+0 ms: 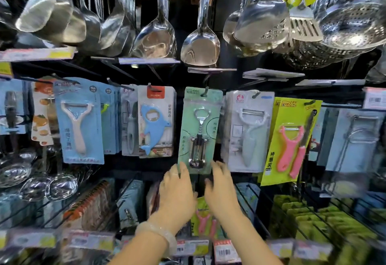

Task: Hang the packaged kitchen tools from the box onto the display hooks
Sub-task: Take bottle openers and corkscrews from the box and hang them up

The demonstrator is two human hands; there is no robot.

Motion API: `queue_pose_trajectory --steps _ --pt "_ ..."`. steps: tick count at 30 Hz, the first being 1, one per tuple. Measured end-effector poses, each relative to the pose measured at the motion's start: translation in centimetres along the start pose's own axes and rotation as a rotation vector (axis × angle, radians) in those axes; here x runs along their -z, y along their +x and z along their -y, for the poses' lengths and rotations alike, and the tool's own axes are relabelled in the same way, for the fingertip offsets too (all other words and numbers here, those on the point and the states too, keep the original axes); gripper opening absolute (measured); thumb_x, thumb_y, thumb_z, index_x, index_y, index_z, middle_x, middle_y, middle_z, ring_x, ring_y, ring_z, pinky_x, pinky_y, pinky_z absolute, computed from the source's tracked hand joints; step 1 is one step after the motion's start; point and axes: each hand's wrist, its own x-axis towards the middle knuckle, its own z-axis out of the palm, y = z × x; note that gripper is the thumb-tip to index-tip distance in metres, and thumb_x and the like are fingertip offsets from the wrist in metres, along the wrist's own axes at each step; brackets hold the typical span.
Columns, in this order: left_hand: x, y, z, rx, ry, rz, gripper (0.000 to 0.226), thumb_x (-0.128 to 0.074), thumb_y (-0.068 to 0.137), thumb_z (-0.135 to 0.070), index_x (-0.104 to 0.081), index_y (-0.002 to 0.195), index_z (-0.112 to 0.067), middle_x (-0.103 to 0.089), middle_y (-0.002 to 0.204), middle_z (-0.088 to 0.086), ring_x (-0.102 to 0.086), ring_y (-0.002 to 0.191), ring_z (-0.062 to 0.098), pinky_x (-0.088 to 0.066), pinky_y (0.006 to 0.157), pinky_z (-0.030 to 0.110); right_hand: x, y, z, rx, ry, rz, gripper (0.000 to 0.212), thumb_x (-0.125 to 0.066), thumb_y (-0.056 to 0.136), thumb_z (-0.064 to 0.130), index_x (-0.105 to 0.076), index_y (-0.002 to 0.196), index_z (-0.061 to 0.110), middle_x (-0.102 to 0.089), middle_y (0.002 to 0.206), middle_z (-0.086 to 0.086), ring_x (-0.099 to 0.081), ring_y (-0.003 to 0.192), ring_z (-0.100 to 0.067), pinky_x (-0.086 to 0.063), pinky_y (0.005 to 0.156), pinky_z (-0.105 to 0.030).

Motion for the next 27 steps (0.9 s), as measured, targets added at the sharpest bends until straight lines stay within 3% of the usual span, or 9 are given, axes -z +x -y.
queue_pose_trajectory --steps 3,6,9,13,17,21,27 --pt "-1.4 -1.8 -0.3 -0.092 0.050 0.063 0.071 -0.047 0.095 -0.031 -0.005 0.152 -0.018 -0.004 0.158 0.009 -0.006 0.145 0.028 -0.015 0.116 0.038 -0.3 -2.7 -1.3 0.016 -0.083 0.046 0.048 -0.045 0.092 0.004 -0.041 0.140 0.009 -0.035 0.143 -0.006 -0.034 0.133 -0.020 -0.025 0.108 -0.021" --pt "-3.0 -2.9 -0.9 -0.207 0.071 0.054 0.065 -0.045 0.095 -0.031 -0.013 0.151 -0.020 -0.008 0.158 0.008 -0.008 0.145 0.025 -0.013 0.115 0.038 -0.1 -5.3 -3.0 -0.007 -0.165 0.085 0.049 -0.044 0.089 0.009 -0.045 0.138 0.006 -0.040 0.141 -0.012 -0.038 0.132 -0.028 -0.030 0.109 -0.030" --pt "-5.0 -4.6 -2.2 -0.308 0.090 0.073 0.065 -0.047 0.093 -0.026 -0.015 0.150 -0.021 -0.016 0.154 0.005 -0.016 0.141 0.023 -0.016 0.113 0.034 1.2 -7.8 -4.9 -0.072 -0.251 0.105 0.050 -0.049 0.092 0.010 -0.039 0.142 0.011 -0.034 0.146 -0.009 -0.032 0.135 -0.025 -0.027 0.110 -0.031" --pt "-7.7 -7.6 -4.9 -0.385 0.139 0.163 0.063 -0.046 0.094 -0.021 -0.016 0.149 -0.019 -0.017 0.154 0.008 -0.017 0.141 0.027 -0.019 0.113 0.039 2.9 -11.2 -7.4 -0.137 -0.334 0.154 0.058 -0.052 0.091 0.012 -0.033 0.145 0.011 -0.029 0.149 -0.011 -0.029 0.137 -0.028 -0.026 0.113 -0.034" --pt "-10.8 -11.1 -8.4 -0.479 0.194 0.221 0.061 -0.048 0.091 -0.019 -0.023 0.146 -0.015 -0.027 0.148 0.009 -0.027 0.135 0.028 -0.025 0.107 0.037 4.8 -15.5 -10.9 -0.235 -0.365 0.181 0.054 -0.054 0.082 0.016 -0.046 0.134 0.006 -0.045 0.132 -0.017 -0.047 0.120 -0.038 -0.039 0.099 -0.040" --pt "-14.3 -15.4 -12.5 -0.551 0.249 0.337 0.067 -0.053 0.091 -0.029 -0.020 0.147 -0.015 -0.028 0.148 0.011 -0.027 0.136 0.030 -0.027 0.107 0.038 8.2 -21.1 -14.3 -0.355 -0.494 0.236 0.058 -0.053 0.089 0.015 -0.032 0.143 0.012 -0.038 0.139 -0.012 -0.040 0.124 -0.032 -0.037 0.097 -0.036" --pt "-18.7 -22.9 -19.7 -0.642 0.235 0.507 0.065 -0.052 0.089 -0.019 -0.022 0.147 -0.015 -0.032 0.143 0.010 -0.031 0.132 0.030 -0.030 0.104 0.039 14.1 -30.9 -20.1 -0.533 -0.533 0.294 0.051 -0.052 0.090 0.016 -0.035 0.138 0.014 -0.040 0.133 -0.012 -0.041 0.119 -0.032 -0.040 0.090 -0.037"
